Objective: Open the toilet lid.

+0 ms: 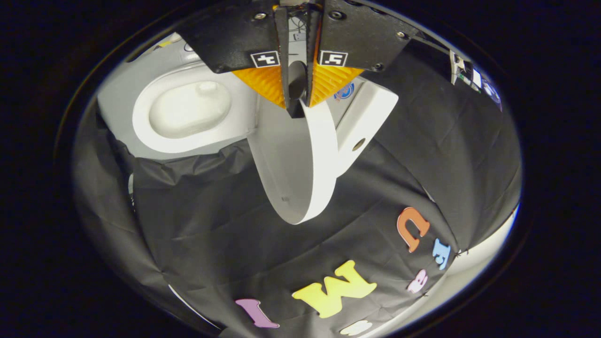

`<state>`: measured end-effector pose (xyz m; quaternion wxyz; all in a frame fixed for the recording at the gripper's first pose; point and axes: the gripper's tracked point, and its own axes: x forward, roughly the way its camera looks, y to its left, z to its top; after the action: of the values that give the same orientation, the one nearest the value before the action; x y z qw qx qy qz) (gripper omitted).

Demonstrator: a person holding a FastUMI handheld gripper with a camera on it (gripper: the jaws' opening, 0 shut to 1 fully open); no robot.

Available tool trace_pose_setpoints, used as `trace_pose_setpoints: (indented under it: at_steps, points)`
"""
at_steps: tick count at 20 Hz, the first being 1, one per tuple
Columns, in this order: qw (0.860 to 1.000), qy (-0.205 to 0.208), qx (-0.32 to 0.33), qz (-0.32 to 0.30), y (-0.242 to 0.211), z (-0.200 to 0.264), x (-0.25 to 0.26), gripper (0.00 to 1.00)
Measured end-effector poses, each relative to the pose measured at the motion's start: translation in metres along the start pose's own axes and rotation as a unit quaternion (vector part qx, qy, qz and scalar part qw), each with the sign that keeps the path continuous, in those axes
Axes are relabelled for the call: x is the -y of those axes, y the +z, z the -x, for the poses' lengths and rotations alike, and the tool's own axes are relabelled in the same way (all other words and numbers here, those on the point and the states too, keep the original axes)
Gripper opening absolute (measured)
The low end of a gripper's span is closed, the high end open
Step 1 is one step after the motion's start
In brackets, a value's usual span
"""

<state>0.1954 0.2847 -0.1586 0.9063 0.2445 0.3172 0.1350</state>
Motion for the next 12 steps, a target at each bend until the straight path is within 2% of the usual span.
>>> trace_pose_setpoints:
  at_steps: [12]
  points:
    - [0.999, 0.011, -0.018, 0.044, -0.012, -0.026, -0.052, 0.18]
